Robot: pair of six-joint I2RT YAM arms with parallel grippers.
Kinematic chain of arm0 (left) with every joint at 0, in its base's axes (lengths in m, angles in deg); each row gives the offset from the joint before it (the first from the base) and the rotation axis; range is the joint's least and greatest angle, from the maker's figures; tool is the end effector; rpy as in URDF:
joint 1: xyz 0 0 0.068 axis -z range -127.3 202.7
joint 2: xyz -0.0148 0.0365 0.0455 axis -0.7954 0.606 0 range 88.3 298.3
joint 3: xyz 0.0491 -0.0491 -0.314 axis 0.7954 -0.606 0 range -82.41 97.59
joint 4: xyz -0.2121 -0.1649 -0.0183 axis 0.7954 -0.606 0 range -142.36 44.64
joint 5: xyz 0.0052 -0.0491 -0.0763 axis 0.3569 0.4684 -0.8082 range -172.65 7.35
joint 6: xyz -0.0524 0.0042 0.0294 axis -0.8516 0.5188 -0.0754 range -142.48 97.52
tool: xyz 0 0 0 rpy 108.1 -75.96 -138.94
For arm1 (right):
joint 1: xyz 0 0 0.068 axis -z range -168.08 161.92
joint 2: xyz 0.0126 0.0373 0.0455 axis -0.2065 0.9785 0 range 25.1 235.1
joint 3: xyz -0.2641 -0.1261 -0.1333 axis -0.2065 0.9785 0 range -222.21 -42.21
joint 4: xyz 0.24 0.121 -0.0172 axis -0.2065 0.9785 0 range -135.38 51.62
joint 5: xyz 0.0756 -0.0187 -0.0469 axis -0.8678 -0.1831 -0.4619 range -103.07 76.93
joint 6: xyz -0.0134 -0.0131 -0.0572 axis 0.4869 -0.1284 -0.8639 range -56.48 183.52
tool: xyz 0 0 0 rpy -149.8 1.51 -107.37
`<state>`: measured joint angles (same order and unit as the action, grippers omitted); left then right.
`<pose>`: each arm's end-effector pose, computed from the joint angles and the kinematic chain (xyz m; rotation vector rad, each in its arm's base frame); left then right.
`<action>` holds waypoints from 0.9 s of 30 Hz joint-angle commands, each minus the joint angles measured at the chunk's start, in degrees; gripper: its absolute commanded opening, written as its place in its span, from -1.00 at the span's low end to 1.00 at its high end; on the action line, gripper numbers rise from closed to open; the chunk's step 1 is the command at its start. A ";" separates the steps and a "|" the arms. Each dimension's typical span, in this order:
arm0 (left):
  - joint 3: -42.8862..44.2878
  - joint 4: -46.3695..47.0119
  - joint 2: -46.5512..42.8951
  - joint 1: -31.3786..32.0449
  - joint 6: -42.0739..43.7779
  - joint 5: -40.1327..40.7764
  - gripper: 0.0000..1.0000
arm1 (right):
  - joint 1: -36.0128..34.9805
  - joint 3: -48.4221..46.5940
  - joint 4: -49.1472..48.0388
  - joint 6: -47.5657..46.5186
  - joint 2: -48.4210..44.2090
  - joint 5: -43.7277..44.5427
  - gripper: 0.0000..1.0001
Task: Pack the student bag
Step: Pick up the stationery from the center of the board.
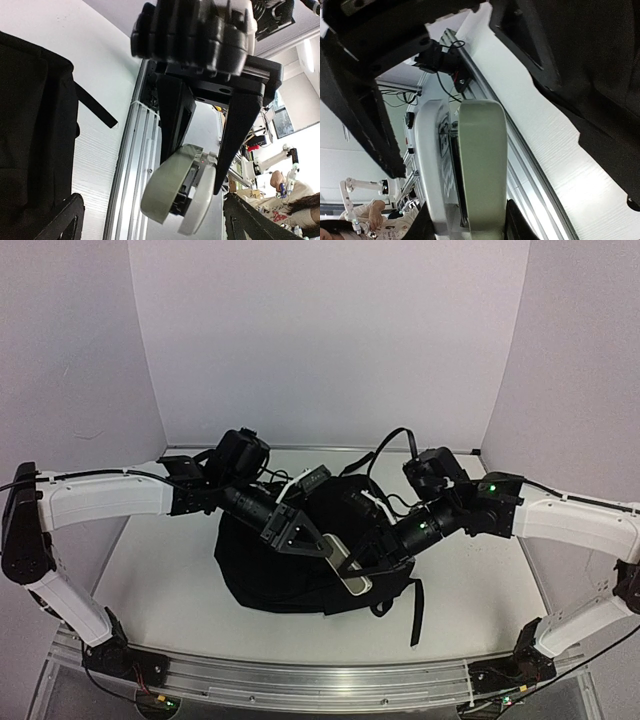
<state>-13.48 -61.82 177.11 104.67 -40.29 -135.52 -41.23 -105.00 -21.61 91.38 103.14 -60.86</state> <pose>0.1897 -0.3003 0.3381 1.2586 2.0780 -1.6426 0.1511 0.2566 0.3467 -1.0606 2.3197 1.6135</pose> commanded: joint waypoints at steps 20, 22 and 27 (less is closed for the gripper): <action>-3.16 10.91 -3.22 -1.14 -8.54 -3.06 -0.99 | -0.38 -2.82 -6.20 0.51 -2.17 11.33 0.05; -4.22 9.25 -4.92 -3.51 -9.34 2.11 -0.99 | -0.40 -2.87 -6.11 1.19 -2.49 19.45 0.29; -8.31 5.81 -9.67 -12.59 -15.08 15.11 -0.96 | -1.51 -6.33 0.46 3.55 0.86 48.88 0.38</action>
<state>-19.69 -54.21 173.69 99.39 -50.15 -133.65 -41.86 -106.39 -24.30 92.84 102.75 -39.16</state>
